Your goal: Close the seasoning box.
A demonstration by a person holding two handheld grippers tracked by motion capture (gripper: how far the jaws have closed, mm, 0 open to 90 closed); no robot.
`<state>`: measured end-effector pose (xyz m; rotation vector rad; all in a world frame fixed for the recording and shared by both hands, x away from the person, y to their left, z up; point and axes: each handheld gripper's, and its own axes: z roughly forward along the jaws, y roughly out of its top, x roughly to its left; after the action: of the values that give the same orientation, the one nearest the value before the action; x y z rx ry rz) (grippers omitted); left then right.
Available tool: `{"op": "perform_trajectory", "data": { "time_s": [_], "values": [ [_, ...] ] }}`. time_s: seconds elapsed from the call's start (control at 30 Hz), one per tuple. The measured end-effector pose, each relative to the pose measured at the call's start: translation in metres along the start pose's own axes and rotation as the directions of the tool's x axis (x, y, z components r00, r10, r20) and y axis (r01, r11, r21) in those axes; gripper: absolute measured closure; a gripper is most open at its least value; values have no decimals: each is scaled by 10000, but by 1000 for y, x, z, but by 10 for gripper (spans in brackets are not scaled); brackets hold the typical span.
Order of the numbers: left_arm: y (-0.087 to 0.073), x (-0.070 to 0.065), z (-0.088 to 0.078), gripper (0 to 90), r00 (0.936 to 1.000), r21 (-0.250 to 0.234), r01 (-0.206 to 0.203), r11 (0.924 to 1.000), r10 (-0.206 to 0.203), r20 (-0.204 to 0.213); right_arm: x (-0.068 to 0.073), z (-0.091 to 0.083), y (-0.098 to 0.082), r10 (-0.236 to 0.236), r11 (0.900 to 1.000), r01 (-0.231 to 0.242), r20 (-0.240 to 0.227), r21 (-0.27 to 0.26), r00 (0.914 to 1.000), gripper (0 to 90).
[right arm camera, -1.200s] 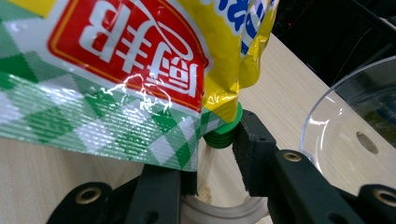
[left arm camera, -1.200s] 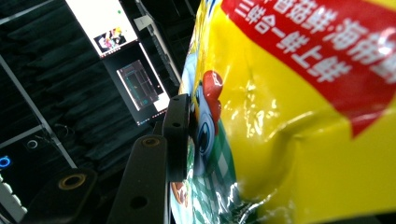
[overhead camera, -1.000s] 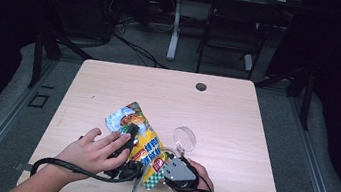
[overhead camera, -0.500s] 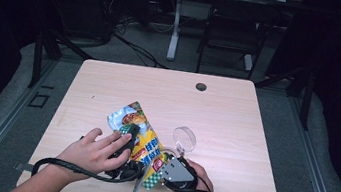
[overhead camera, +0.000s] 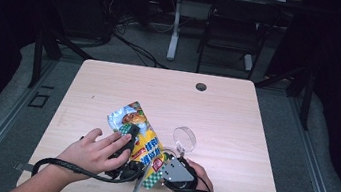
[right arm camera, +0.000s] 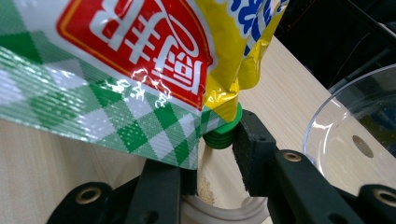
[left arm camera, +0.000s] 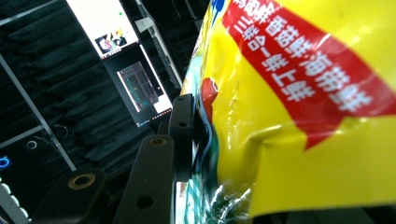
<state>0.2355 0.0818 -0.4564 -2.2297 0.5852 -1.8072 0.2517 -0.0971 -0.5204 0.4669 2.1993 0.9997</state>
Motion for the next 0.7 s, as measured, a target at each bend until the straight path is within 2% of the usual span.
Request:
{"op": "perform_trajectory", "data": {
  "time_s": [0.7],
  "values": [
    [1,4,-1,717,10000,-45,90,9999,-90,-18,0,-1,0,13,10000,-13,58,-68,10000,718]
  ]
}}
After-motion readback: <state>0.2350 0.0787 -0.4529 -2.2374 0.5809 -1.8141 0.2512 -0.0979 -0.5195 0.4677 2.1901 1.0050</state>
